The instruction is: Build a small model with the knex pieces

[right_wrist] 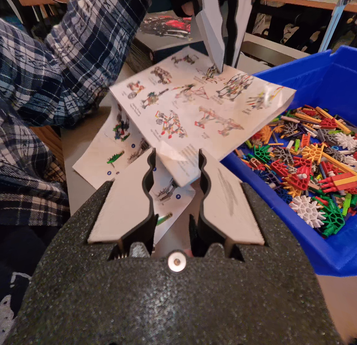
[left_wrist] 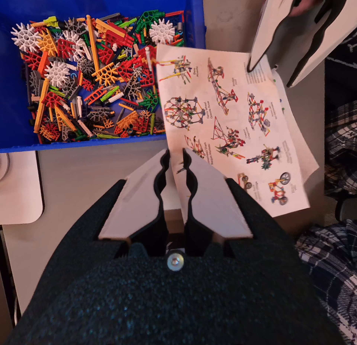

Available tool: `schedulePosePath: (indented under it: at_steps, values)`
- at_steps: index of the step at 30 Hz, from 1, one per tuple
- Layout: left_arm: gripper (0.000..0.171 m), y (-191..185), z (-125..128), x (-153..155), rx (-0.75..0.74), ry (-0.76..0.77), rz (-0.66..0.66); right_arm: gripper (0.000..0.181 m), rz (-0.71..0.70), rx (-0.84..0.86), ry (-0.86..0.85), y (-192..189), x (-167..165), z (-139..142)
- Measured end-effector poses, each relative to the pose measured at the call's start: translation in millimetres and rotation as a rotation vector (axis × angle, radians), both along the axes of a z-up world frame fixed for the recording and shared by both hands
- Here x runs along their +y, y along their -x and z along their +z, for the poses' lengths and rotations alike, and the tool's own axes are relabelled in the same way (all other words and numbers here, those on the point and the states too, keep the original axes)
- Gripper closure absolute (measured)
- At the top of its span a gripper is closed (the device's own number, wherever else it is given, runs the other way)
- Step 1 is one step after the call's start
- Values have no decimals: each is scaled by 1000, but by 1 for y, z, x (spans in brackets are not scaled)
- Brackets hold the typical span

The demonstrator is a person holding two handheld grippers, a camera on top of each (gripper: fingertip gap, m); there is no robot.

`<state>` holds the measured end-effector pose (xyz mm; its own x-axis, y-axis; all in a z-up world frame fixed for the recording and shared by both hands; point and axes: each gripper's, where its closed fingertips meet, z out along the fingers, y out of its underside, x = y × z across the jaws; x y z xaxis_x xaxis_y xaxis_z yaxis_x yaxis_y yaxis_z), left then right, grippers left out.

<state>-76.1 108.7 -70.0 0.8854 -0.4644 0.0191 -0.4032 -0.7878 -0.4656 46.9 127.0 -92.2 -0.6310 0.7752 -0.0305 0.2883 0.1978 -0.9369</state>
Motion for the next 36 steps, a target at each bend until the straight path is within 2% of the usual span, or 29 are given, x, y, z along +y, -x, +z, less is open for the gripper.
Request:
schedulePosePath:
  at_steps: [15,20,25,29,36]
  values:
    - [165,3,-3,-24,-3,76,38,138,-31,61,-33,4,13,27]
    - [165,17,-12,-32,13,125,101,138,-142,54,-96,17,45,37]
    - [165,21,-16,-33,24,143,119,141,-250,-60,-135,35,85,40]
    - [165,20,-13,-33,30,131,112,145,-247,-185,-213,46,94,29]
    - [168,8,1,-31,28,74,69,151,-148,-404,-374,60,81,-15]
